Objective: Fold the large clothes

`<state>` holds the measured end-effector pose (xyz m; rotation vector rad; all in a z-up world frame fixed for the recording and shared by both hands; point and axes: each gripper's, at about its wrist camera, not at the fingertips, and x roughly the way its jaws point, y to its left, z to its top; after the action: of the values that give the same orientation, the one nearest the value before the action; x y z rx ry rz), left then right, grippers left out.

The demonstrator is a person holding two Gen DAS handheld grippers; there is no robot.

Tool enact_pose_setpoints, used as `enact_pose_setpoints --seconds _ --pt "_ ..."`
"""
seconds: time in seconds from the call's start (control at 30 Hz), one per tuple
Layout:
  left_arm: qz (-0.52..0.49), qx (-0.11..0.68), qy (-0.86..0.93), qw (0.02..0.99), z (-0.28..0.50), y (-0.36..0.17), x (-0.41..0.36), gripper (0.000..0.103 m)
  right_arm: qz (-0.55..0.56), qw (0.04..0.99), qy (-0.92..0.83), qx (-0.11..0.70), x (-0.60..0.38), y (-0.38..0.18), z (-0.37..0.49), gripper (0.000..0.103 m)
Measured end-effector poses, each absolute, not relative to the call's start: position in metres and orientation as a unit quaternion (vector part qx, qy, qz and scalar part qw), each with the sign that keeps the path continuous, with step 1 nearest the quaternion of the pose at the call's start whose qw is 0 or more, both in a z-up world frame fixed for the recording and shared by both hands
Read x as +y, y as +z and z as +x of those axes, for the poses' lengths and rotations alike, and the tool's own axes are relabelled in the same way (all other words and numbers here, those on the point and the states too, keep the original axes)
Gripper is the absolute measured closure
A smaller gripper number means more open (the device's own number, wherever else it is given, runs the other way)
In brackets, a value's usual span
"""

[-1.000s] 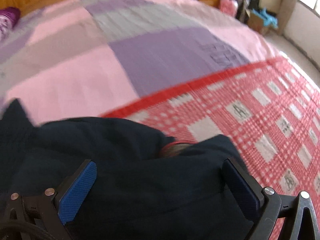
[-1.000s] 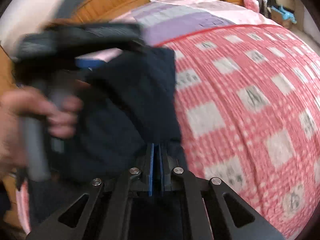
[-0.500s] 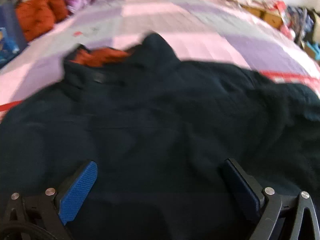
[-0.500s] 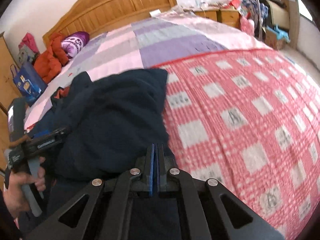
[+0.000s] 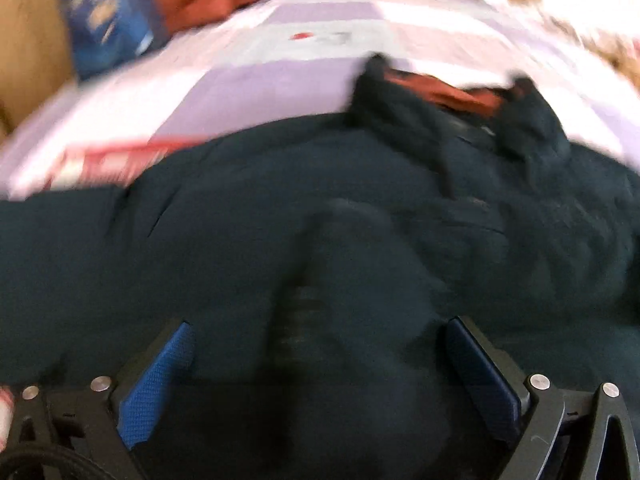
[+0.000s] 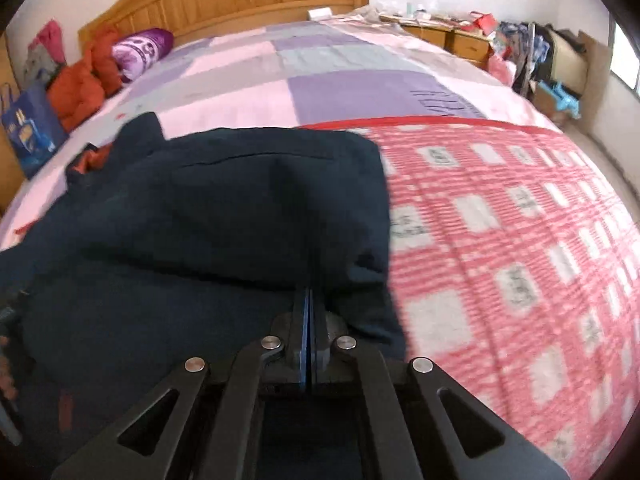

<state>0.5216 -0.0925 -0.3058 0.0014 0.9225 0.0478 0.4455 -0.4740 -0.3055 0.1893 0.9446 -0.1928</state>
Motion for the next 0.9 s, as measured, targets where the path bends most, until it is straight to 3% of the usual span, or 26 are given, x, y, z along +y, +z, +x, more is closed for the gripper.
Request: enact_pose_setpoints --seconds 0.07,0.23,0.27,0.4,0.5,0.67,0.8,0.9 --pt "-0.006 0.454 0.016 0.891 0.518 -0.307 -0.084 0.0 0.061 0.882 -0.094 0.458 -0.466 -0.303 0.445 0.103" --pt "0.033 0.385 -0.049 0.921 0.493 -0.274 -0.128 0.001 0.021 0.905 -0.087 0.417 -0.424 -0.278 0.441 0.103" --pt "0.034 0.373 -0.076 0.924 0.489 -0.269 -0.144 0.001 0.021 0.911 -0.071 0.405 -0.41 -0.272 0.443 0.098" --pt "0.086 0.414 -0.107 0.9 0.502 -0.293 -0.19 0.001 -0.009 0.907 -0.013 0.42 -0.364 -0.273 0.462 0.098" --pt "0.097 0.435 -0.094 0.89 0.516 -0.316 -0.176 0.0 -0.043 0.89 -0.025 0.453 -0.363 -0.292 0.477 0.098" --pt "0.127 0.415 -0.06 0.899 0.513 -0.31 -0.144 0.0 -0.008 0.884 -0.108 0.454 -0.449 -0.299 0.467 0.103" --pt "0.048 0.438 -0.038 0.897 0.51 -0.309 -0.101 0.0 -0.006 0.878 -0.119 0.464 -0.472 -0.295 0.448 0.103" --pt "0.054 0.423 -0.031 0.904 0.496 -0.305 -0.105 0.001 -0.003 0.889 -0.118 0.443 -0.454 -0.284 0.432 0.103"
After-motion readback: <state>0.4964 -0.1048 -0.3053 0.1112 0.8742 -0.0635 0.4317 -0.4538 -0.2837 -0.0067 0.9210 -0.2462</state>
